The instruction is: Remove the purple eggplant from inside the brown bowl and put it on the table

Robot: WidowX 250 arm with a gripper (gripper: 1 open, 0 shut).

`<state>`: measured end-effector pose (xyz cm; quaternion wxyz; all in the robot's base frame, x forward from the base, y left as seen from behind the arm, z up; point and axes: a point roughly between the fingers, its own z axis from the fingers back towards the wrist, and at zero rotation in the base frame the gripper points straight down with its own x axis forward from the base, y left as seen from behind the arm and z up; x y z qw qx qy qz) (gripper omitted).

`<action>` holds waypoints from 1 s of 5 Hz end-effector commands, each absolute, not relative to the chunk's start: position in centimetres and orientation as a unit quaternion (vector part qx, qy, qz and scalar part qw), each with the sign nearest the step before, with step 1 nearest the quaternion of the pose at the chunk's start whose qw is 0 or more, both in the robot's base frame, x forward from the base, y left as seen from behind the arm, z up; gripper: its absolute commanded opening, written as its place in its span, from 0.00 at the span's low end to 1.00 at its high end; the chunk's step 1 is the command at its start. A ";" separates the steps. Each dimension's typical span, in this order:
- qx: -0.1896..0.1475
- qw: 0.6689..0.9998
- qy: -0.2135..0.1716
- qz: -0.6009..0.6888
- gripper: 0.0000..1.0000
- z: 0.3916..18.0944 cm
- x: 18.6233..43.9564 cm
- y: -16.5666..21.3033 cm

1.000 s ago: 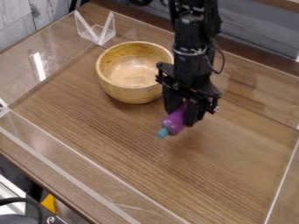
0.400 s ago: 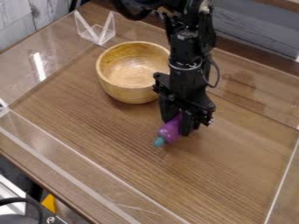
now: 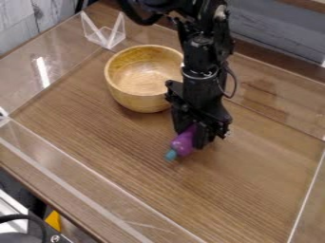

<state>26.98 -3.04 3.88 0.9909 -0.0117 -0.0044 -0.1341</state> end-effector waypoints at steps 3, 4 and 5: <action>-0.008 0.990 -0.021 -0.137 1.00 4.2 27.2 -3.1; -0.008 0.990 -0.024 -0.135 1.00 4.6 27.1 -2.8; -0.010 0.991 -0.025 -0.133 1.00 4.9 27.0 -2.6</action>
